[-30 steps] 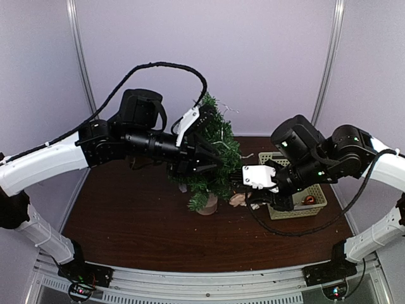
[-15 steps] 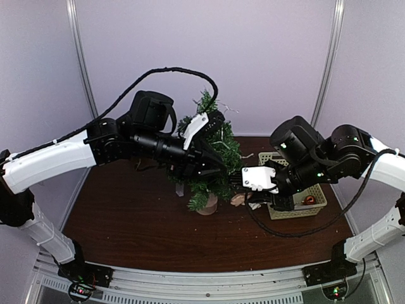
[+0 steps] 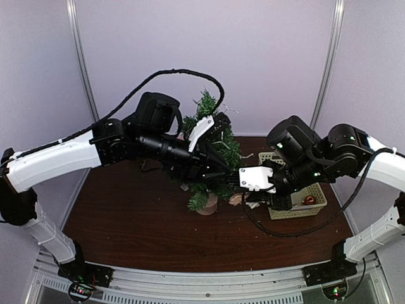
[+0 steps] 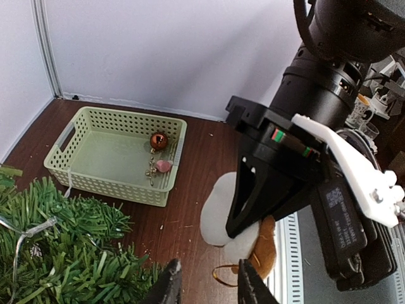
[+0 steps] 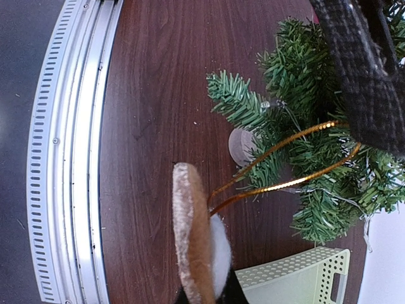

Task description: Decorate the small christmas tree

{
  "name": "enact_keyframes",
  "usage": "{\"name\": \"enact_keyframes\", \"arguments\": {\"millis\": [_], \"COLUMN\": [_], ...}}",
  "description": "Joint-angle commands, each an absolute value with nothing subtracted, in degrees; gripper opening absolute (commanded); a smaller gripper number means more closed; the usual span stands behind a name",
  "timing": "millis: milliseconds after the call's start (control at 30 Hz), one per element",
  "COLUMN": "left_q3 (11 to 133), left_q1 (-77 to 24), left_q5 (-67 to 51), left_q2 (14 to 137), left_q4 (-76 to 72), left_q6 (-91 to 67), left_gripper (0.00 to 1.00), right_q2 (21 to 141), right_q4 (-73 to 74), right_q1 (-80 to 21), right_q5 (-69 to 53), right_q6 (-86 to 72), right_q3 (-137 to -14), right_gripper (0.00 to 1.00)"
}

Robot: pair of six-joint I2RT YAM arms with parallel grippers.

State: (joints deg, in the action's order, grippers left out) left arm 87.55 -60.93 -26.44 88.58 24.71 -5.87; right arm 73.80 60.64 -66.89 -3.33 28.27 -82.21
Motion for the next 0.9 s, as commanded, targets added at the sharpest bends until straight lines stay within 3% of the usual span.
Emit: {"name": "enact_keyframes", "arguments": {"millis": [0, 233, 433, 500, 633, 867], "left_q3": [89.03, 88.69, 88.49, 88.56, 88.99, 89.56], "left_q1": [-61.20, -61.25, -61.25, -61.25, -61.25, -61.23], "left_q5": [-27.51, -27.87, -27.53, -26.94, -24.34, -24.11], "left_q2": [88.85, 88.48, 88.58, 88.72, 89.03, 89.37], "left_q4": [24.36, 24.51, 24.53, 24.59, 25.34, 26.10], "left_q6": [-6.09, -5.80, -5.67, -5.63, -5.62, -5.62], "left_gripper": [0.29, 0.14, 0.12, 0.13, 0.28, 0.28], "right_q2": [73.96, 73.66, 73.30, 73.25, 73.13, 73.14], "right_q4": [60.75, 60.12, 59.68, 59.82, 59.85, 60.04], "right_q1": [-67.32, -67.30, -67.26, -67.25, -67.32, -67.37], "right_q5": [-1.70, -0.27, -0.26, -0.26, -0.41, -1.05], "right_q6": [28.56, 28.21, 28.22, 28.21, 28.22, 28.21], "right_q3": [-83.89, -83.19, -83.14, -83.33, -83.91, -84.33], "right_gripper": [0.00, 0.00, 0.00, 0.00, 0.00, 0.00]}}
